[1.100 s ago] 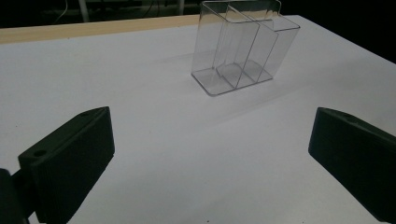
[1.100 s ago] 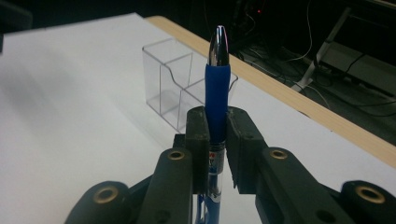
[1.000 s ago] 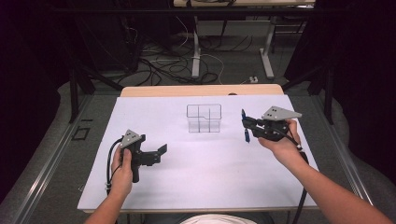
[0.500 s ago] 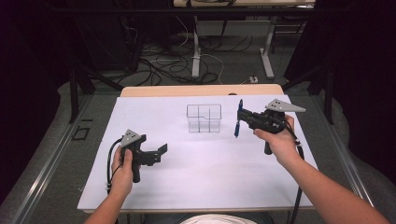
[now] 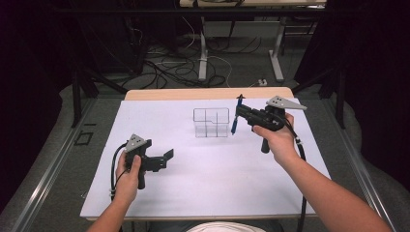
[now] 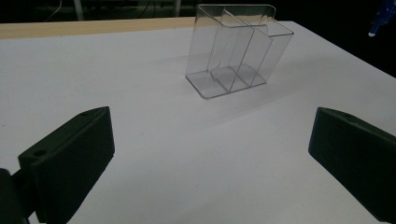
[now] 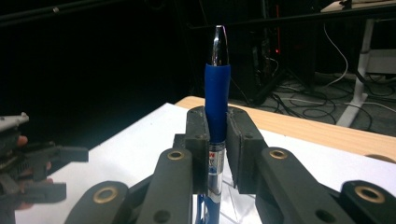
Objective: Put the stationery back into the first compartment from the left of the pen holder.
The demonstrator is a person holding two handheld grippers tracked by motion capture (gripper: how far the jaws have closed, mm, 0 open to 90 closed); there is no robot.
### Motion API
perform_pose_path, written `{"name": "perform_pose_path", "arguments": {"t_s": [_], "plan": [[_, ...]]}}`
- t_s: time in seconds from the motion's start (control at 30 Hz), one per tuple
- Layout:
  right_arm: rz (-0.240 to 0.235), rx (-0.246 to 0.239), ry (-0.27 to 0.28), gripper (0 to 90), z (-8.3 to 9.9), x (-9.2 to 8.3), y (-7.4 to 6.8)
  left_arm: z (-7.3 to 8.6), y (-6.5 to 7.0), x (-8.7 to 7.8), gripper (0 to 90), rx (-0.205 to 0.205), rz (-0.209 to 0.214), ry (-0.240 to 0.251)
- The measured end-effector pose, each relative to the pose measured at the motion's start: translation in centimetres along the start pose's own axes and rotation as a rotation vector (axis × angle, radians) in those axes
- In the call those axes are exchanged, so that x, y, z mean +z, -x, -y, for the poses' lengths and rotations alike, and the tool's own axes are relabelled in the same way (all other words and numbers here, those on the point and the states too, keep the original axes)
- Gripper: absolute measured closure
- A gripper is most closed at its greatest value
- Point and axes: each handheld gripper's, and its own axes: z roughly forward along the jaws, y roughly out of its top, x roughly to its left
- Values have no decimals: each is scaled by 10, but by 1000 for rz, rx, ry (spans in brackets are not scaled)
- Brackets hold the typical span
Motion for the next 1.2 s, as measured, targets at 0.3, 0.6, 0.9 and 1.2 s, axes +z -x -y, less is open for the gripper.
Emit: {"name": "perform_pose_path", "arguments": {"t_s": [0.3,0.6,0.9,1.2], "plan": [[-8,-7,25,796,-8,19,-8,0,-1,0,1,3,1,-2],[-13,-20,47,795,-14,39,-17,1,-1,1,1,4,0,-5],[-2,-31,59,796,-21,57,-22,1,-2,1,1,5,1,-5],[19,-40,71,795,-23,71,-22,1,-2,1,1,6,2,-6]]}}
